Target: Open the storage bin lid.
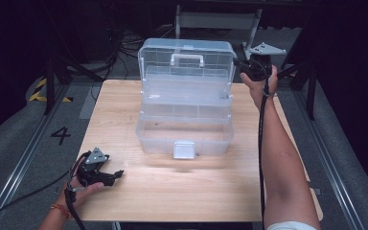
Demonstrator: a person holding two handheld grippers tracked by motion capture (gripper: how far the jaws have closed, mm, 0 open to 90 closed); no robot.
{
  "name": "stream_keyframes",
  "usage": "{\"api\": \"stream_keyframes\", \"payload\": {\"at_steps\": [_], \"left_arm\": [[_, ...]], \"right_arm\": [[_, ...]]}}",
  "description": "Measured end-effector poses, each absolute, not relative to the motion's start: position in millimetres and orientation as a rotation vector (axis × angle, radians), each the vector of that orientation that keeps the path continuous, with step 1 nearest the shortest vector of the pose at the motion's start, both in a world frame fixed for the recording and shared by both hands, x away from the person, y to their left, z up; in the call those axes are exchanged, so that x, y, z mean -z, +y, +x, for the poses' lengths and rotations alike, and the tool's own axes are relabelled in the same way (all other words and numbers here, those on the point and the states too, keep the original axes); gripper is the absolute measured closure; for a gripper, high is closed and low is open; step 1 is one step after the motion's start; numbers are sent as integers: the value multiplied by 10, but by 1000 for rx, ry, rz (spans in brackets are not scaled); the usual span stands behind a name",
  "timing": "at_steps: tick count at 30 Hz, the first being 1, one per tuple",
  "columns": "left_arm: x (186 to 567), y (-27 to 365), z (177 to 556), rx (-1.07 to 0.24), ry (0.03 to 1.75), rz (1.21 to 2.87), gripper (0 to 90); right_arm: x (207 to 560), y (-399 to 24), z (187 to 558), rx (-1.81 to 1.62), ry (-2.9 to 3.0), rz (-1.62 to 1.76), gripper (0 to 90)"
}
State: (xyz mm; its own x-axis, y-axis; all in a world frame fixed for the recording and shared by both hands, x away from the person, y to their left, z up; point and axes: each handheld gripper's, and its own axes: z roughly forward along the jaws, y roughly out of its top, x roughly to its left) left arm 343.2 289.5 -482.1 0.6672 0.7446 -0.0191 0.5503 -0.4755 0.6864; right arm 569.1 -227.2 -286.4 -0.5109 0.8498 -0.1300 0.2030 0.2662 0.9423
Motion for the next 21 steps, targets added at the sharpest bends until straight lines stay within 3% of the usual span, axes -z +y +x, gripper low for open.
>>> {"api": "stream_keyframes", "payload": {"at_steps": [21], "left_arm": [[4821,2895,3432,-372,994,2204,152]], "right_arm": [[2889,-2248,6011,-1243,1913,1005,832]]}}
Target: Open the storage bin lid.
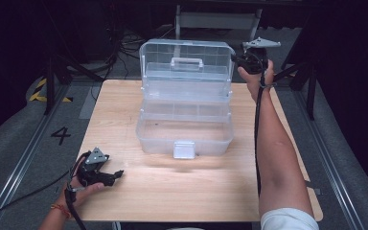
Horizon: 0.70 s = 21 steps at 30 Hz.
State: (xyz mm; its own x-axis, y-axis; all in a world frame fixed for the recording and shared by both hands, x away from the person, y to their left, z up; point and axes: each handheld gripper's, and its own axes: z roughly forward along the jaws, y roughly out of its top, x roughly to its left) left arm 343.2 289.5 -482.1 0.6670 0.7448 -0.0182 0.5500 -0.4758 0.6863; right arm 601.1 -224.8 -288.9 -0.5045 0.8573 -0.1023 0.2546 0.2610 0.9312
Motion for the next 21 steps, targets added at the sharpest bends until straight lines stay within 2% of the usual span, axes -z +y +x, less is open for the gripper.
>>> {"api": "stream_keyframes", "payload": {"at_steps": [21], "left_arm": [[4819,2898,3432,-378,991,2207,152]], "right_arm": [[2938,-2205,6236,-1195,1927,1042,823]]}}
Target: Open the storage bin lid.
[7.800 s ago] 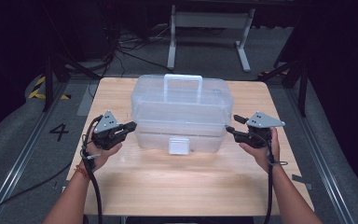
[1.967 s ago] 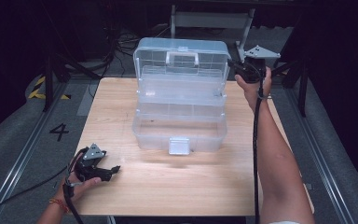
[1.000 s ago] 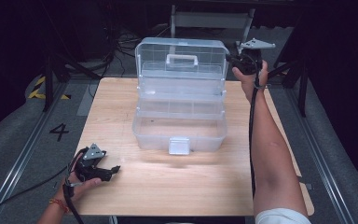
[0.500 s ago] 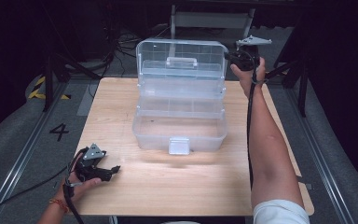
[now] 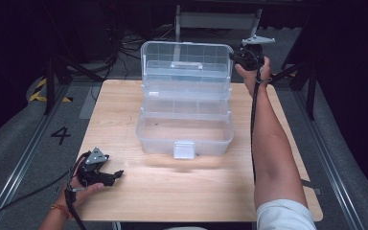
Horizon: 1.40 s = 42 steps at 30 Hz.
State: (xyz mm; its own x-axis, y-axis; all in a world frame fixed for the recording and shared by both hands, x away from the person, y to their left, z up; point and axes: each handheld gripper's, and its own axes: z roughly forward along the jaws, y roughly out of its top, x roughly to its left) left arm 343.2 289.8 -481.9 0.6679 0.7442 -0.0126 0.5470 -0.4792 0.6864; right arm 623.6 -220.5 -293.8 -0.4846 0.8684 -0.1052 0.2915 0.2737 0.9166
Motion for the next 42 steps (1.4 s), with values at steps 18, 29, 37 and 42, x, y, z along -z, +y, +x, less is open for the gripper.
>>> {"api": "stream_keyframes", "payload": {"at_steps": [18,29,37,42], "left_arm": [[4816,2899,3432,-368,993,2208,151],[4815,2899,3432,-369,993,2209,151],[4814,2900,3432,-369,993,2209,151],[4815,2900,3432,-368,993,2209,151]], "right_arm": [[2998,-2154,6408,-1131,1939,1079,818],[3041,-2146,6457,-1122,1934,1083,815],[3055,-2129,6503,-1103,1943,1089,814],[3081,-2123,6525,-1100,1942,1101,808]]}}
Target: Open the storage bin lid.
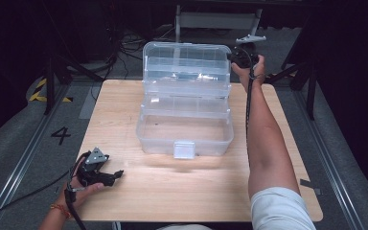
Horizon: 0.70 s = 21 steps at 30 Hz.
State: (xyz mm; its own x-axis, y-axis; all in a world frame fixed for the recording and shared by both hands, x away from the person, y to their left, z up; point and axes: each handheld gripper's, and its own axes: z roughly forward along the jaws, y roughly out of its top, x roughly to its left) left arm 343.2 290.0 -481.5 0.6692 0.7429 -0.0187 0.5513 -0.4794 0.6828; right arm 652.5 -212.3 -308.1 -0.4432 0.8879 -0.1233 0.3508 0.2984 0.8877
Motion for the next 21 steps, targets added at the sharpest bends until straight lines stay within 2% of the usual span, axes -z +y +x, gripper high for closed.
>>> {"api": "stream_keyframes", "payload": {"at_steps": [21], "left_arm": [[4808,2913,3434,-391,980,2224,150]], "right_arm": [[3167,-2086,6548,-1077,1946,1124,758]]}}
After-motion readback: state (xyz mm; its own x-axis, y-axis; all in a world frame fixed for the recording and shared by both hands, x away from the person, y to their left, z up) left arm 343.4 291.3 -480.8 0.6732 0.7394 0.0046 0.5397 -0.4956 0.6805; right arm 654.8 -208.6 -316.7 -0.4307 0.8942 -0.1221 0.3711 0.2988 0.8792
